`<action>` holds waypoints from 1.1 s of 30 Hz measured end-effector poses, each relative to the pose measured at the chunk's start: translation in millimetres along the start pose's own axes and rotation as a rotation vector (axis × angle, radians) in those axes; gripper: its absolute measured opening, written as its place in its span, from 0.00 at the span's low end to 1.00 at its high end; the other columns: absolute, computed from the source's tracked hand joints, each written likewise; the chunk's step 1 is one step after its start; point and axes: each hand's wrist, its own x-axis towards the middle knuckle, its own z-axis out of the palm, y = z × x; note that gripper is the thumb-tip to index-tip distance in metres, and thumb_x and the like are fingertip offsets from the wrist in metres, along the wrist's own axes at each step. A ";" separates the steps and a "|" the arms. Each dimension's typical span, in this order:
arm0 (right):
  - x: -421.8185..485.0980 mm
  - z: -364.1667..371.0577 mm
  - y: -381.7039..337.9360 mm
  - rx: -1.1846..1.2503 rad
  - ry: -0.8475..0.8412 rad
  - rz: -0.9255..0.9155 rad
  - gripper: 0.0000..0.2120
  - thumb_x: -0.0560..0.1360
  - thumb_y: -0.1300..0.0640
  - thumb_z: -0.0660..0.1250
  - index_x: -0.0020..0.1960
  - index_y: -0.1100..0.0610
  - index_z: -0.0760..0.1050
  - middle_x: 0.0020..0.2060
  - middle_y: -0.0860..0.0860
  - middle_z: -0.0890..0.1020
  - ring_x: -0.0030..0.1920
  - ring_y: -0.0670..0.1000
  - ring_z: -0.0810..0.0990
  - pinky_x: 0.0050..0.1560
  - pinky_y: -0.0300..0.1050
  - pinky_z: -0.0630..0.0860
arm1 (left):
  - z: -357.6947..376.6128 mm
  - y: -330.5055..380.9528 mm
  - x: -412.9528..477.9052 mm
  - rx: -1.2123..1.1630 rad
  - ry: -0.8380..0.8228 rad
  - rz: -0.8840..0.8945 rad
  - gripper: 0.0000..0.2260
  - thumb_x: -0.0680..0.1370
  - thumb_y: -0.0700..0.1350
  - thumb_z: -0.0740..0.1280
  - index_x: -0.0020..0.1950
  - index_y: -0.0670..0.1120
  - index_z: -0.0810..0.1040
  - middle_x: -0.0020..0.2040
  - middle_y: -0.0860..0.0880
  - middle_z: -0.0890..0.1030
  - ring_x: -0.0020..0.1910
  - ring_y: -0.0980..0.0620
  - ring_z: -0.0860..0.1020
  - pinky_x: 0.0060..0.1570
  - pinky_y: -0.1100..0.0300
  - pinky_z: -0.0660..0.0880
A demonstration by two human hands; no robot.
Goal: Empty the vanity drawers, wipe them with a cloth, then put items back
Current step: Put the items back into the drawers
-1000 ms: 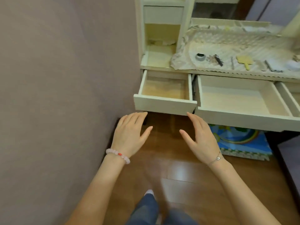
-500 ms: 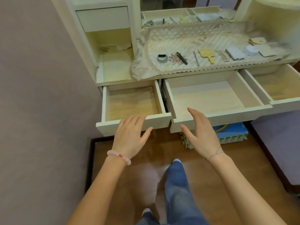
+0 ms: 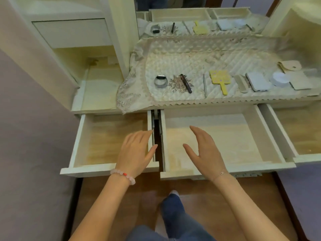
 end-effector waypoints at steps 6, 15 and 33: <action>41.5 0.0 25.7 0.026 -0.037 -0.004 0.27 0.77 0.48 0.61 0.73 0.56 0.60 0.69 0.51 0.67 0.69 0.50 0.64 0.68 0.40 0.58 | 13.5 9.6 44.9 -0.008 -0.017 -0.010 0.21 0.78 0.54 0.61 0.68 0.45 0.70 0.61 0.48 0.77 0.62 0.49 0.73 0.63 0.53 0.66; 96.3 9.8 42.2 0.046 -0.047 0.035 0.26 0.77 0.50 0.61 0.72 0.56 0.60 0.69 0.52 0.68 0.69 0.52 0.65 0.68 0.44 0.61 | 27.8 -6.5 102.0 -0.039 -0.033 -0.002 0.20 0.78 0.52 0.61 0.68 0.44 0.70 0.61 0.47 0.77 0.62 0.48 0.73 0.64 0.55 0.64; 225.4 24.1 80.6 0.066 0.023 0.129 0.24 0.77 0.51 0.63 0.70 0.56 0.63 0.66 0.51 0.70 0.68 0.50 0.66 0.67 0.40 0.61 | 68.2 -53.5 265.7 -0.516 -0.054 -0.322 0.18 0.79 0.48 0.62 0.67 0.44 0.69 0.63 0.46 0.74 0.62 0.49 0.72 0.59 0.58 0.68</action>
